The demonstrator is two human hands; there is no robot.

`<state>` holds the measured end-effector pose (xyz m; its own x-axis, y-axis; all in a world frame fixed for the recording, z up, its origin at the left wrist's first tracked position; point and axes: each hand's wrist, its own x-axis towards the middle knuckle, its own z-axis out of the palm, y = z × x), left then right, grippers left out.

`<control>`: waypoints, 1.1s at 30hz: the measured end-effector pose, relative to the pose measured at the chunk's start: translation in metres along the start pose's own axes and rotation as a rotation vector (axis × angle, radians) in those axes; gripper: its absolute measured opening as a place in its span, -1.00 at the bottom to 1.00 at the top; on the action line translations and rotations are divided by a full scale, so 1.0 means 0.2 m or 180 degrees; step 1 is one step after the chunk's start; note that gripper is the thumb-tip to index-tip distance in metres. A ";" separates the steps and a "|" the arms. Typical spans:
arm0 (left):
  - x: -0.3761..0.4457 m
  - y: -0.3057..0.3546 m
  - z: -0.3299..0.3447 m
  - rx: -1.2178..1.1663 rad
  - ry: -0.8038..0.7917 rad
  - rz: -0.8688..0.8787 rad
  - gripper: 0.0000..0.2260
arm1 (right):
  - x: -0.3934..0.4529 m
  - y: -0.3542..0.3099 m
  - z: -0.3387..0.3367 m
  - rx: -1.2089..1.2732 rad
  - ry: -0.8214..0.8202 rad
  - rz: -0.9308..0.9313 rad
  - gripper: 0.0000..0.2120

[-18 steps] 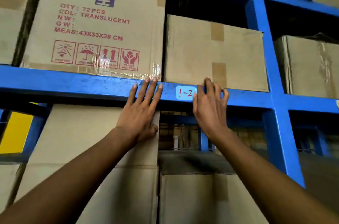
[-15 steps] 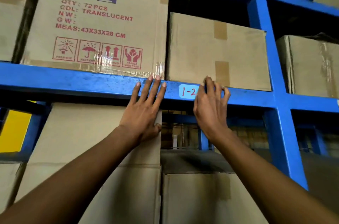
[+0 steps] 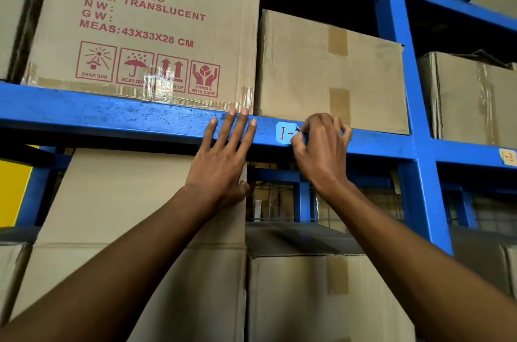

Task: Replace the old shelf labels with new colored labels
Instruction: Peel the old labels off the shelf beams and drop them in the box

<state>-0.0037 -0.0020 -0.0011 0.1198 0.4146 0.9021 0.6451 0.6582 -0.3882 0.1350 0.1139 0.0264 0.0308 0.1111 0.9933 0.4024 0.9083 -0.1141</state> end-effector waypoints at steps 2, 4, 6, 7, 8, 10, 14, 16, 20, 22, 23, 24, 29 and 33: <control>0.00 0.00 0.01 0.0009 0.0001 -0.0018 -0.01 | -0.02 0.03 -0.02 0.0406 -0.0130 -0.0100 -0.89; 0.00 0.01 0.01 0.0031 -0.0013 -0.0045 -0.01 | -0.05 0.06 -0.05 0.0820 -0.0184 -0.0149 -0.93; 0.00 0.00 0.01 0.0032 -0.0039 -0.0076 -0.01 | -0.09 0.06 -0.08 0.1216 -0.0120 -0.0148 -0.96; 0.00 0.01 0.00 0.0010 -0.0053 -0.0101 -0.02 | -0.10 0.06 -0.10 0.1337 -0.0108 -0.0161 -0.96; 0.00 0.01 0.00 -0.0018 -0.0067 -0.0128 -0.03 | -0.11 0.07 -0.12 0.1392 -0.0123 -0.0181 -0.97; 0.00 0.06 -0.03 -0.0158 -0.0138 -0.0212 -0.06 | -0.13 0.11 -0.17 0.1365 -0.0181 -0.0210 -0.97; -0.02 0.23 -0.06 -0.0417 -0.0170 -0.0145 -0.14 | -0.16 0.29 -0.27 0.1350 -0.0136 -0.0022 -0.92; -0.04 0.40 -0.06 -0.0539 -0.0254 0.0141 -0.17 | -0.20 0.43 -0.34 0.1320 -0.0096 0.0148 -0.86; -0.09 0.87 -0.02 -0.1069 -0.0553 0.0577 -0.23 | -0.37 0.77 -0.46 0.1145 -0.0063 0.0548 -0.75; -0.11 1.15 0.00 -0.1153 -0.0682 0.0724 -0.25 | -0.48 0.96 -0.53 0.1033 -0.0158 0.0656 -0.73; -0.11 1.27 0.01 -0.1187 -0.0707 0.0780 -0.26 | -0.53 1.04 -0.56 0.1002 -0.0218 0.0661 -0.73; -0.11 1.40 0.01 -0.1220 -0.0722 0.0836 -0.28 | -0.57 1.13 -0.59 0.0948 -0.0292 0.0665 -0.73; -0.15 1.85 0.09 -0.0801 -0.0881 0.0996 -0.31 | -0.68 1.52 -0.69 0.0834 -0.0607 0.0826 -0.74; -0.28 2.03 0.13 -0.0481 -0.1054 0.0762 -0.31 | -0.85 1.72 -0.67 0.0936 -0.0941 0.1013 -0.76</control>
<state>0.2312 0.2588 -0.2133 0.0468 0.7397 0.6713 0.7347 0.4298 -0.5248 0.3914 0.3537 -0.1795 -0.1670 0.4705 0.8665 0.1399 0.8812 -0.4515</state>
